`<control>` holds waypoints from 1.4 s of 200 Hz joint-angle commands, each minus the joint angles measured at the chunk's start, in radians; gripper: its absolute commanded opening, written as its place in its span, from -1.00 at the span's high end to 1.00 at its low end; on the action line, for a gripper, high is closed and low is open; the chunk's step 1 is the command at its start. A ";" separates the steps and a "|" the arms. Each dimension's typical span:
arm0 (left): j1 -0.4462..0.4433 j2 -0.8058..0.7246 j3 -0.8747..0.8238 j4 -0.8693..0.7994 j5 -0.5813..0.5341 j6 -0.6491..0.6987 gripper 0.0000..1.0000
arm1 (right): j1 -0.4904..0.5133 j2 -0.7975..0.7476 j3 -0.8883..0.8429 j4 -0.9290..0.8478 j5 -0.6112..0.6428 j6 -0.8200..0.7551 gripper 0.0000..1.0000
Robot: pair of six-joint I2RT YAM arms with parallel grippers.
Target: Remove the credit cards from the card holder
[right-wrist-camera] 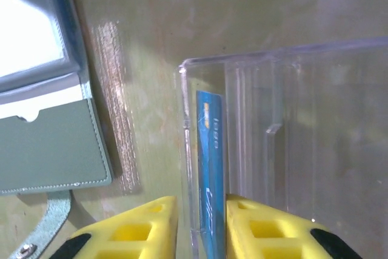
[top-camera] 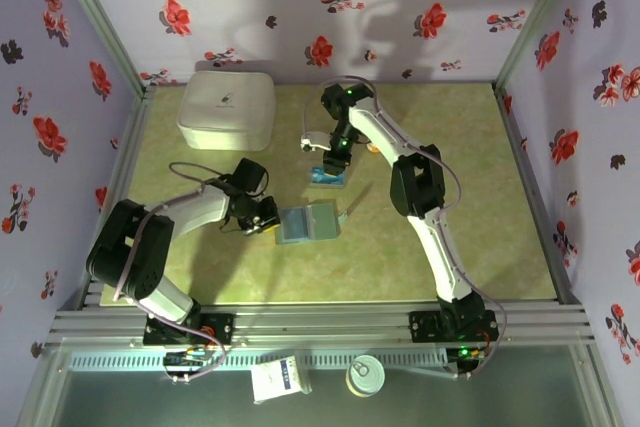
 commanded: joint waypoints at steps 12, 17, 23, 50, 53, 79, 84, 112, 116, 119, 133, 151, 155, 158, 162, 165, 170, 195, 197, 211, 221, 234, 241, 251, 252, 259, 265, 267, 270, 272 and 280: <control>0.005 0.023 0.036 -0.028 0.005 0.037 0.83 | -0.018 -0.046 0.050 -0.031 -0.026 0.051 0.30; 0.005 0.025 0.039 -0.029 0.005 0.039 0.83 | -0.019 -0.059 0.043 -0.016 -0.022 0.066 0.29; 0.005 0.029 0.041 -0.032 0.003 0.042 0.83 | -0.022 -0.075 0.031 0.002 -0.016 0.083 0.27; 0.006 0.042 0.045 -0.025 0.002 0.050 0.83 | -0.030 -0.152 -0.055 0.098 0.013 0.169 0.23; 0.006 0.043 0.046 -0.025 0.002 0.050 0.82 | -0.030 -0.163 -0.068 0.113 0.019 0.181 0.23; 0.006 0.054 0.047 -0.013 0.007 0.058 0.83 | -0.030 -0.268 -0.220 0.286 0.078 0.342 0.23; 0.005 0.057 0.047 -0.014 0.005 0.059 0.83 | -0.030 -0.293 -0.254 0.320 0.082 0.377 0.23; 0.006 0.075 0.050 0.000 0.006 0.065 0.83 | -0.026 -0.448 -0.477 0.524 0.069 0.593 0.22; 0.005 0.078 0.050 -0.001 0.007 0.067 0.83 | -0.023 -0.471 -0.512 0.556 0.071 0.637 0.22; 0.006 0.080 0.051 0.001 0.006 0.069 0.83 | -0.022 -0.488 -0.538 0.578 0.073 0.665 0.22; 0.006 0.089 0.053 0.008 0.005 0.073 0.83 | -0.009 -0.569 -0.656 0.677 0.084 0.787 0.22; 0.006 0.094 0.052 0.014 0.009 0.075 0.83 | 0.016 -0.666 -0.811 0.805 0.088 0.934 0.22; 0.006 0.094 0.051 0.014 0.008 0.076 0.83 | 0.024 -0.686 -0.846 0.827 0.092 0.965 0.22; 0.006 0.093 0.050 0.016 0.009 0.077 0.83 | 0.030 -0.700 -0.872 0.845 0.099 0.986 0.22; 0.006 0.093 0.049 0.017 0.009 0.076 0.83 | 0.038 -0.718 -0.904 0.866 0.108 1.019 0.22; 0.006 0.093 0.047 0.020 0.007 0.077 0.83 | 0.046 -0.728 -0.927 0.879 0.116 1.040 0.22; 0.007 0.094 0.046 0.024 0.007 0.077 0.83 | 0.059 -0.749 -0.962 0.903 0.123 1.077 0.22; 0.006 0.102 0.052 0.030 0.013 0.081 0.83 | 0.122 -0.823 -1.108 0.967 0.178 1.264 0.21; 0.006 0.101 0.050 0.032 0.014 0.081 0.83 | 0.128 -0.828 -1.119 0.970 0.181 1.278 0.21; 0.005 0.093 0.046 0.034 0.019 0.077 0.83 | 0.161 -0.866 -1.200 1.020 0.209 1.381 0.19; 0.006 0.080 0.041 0.031 0.017 0.075 0.82 | 0.181 -0.893 -1.261 1.072 0.226 1.453 0.18; 0.007 0.061 0.034 0.034 0.011 0.073 0.82 | 0.196 -0.917 -1.335 1.154 0.226 1.552 0.18; 0.007 0.055 0.031 0.033 0.009 0.072 0.82 | 0.200 -0.922 -1.370 1.199 0.218 1.601 0.20; 0.007 0.047 0.030 0.030 0.006 0.068 0.82 | 0.202 -0.923 -1.404 1.250 0.202 1.662 0.21; 0.007 0.046 0.030 0.030 0.007 0.067 0.82 | 0.202 -0.923 -1.408 1.253 0.201 1.669 0.21; 0.007 0.039 0.028 0.030 0.007 0.064 0.82 | 0.202 -0.920 -1.416 1.259 0.194 1.703 0.24; 0.007 0.031 0.025 0.028 0.008 0.061 0.82 | 0.203 -0.917 -1.418 1.256 0.190 1.725 0.26; 0.008 0.028 0.025 0.028 0.008 0.061 0.82 | 0.203 -0.915 -1.418 1.258 0.188 1.732 0.26; 0.007 0.023 0.024 0.029 0.006 0.059 0.82 | 0.204 -0.913 -1.421 1.261 0.184 1.739 0.27; 0.007 0.020 0.022 0.028 0.006 0.058 0.82 | 0.205 -0.912 -1.423 1.263 0.179 1.744 0.28; 0.007 0.008 0.016 0.026 0.002 0.054 0.82 | 0.205 -0.907 -1.428 1.271 0.161 1.757 0.28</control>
